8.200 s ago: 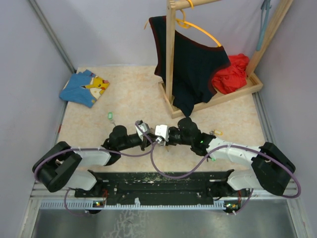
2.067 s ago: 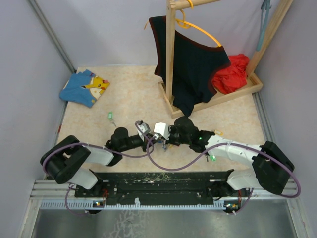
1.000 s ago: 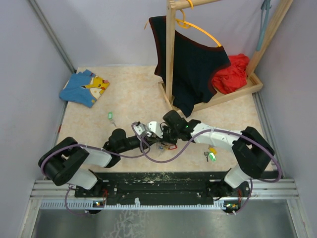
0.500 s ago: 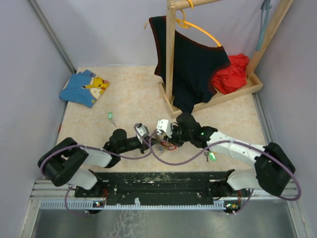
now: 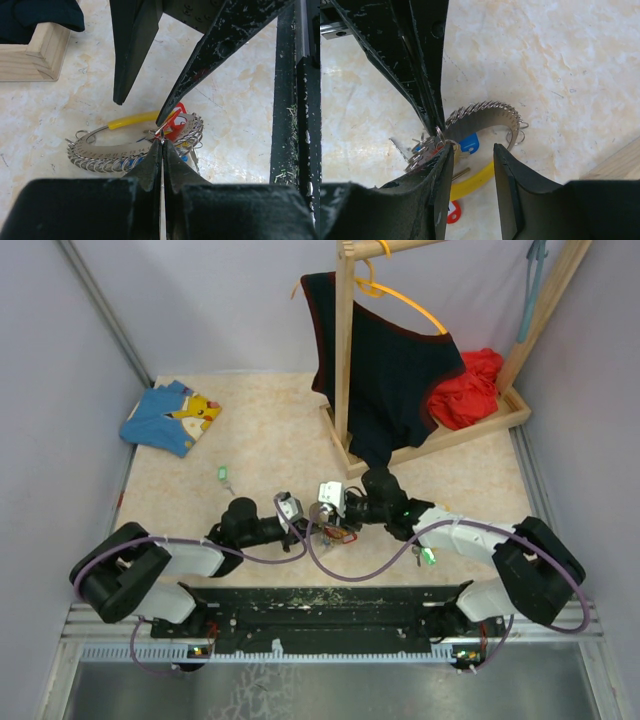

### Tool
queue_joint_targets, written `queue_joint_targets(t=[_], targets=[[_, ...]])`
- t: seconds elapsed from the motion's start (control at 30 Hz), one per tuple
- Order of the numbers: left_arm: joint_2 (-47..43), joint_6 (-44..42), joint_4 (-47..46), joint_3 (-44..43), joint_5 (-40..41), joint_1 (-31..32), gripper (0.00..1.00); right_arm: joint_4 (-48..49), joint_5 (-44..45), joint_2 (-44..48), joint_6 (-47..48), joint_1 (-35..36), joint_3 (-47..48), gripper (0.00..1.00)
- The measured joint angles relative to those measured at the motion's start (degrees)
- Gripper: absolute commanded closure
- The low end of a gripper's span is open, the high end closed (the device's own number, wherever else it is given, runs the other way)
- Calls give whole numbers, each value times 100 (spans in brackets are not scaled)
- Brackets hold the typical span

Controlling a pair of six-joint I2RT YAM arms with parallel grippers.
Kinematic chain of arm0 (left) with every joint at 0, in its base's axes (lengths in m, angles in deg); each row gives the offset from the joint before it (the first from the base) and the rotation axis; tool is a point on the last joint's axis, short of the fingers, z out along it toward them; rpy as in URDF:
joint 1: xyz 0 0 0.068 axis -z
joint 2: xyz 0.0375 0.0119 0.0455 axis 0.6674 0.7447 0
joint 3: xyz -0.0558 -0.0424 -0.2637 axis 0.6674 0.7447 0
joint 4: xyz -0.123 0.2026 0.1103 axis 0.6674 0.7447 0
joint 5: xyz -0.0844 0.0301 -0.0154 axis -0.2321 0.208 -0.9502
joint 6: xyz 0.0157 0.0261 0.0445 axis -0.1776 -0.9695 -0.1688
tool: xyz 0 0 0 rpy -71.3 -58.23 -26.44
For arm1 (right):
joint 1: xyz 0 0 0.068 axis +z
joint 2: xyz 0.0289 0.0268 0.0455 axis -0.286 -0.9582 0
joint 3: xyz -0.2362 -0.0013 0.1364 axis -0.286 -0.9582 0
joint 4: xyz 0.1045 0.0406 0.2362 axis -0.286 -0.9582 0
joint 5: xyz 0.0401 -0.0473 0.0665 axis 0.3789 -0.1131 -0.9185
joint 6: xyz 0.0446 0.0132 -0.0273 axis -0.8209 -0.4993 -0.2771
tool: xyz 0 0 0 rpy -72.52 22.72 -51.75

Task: Put the keys on the keyring

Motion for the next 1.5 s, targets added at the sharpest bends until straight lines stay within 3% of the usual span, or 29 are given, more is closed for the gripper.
queue_joint_targets(t=[0.4,0.8,0.97,1.07,1.17,1.23,1.37,1.5], targets=[[-9,-46,310,-28,-90,0,99,-98,-796,-356,437,-79,177,63],[-9,-31,328,-116,39,0,99,-804,-1204,-448,660,-79,389,64],[-9,-20,317,-125,-37,0,99,-748,-1215,-514,656,-79,391,69],[-9,-15,317,-125,-92,0,96,-704,-1248,-610,654,-79,396,75],[-11,-11,317,-125,-122,0,90,-675,-1257,-643,658,-79,398,93],[-24,-9,323,-122,-116,0,85,-651,-1252,-643,645,-79,398,100],[-129,52,282,-87,-81,0,71,-640,-1226,-640,654,-79,398,100],[-382,321,144,9,157,0,64,-592,-1174,-638,601,-81,391,100]])
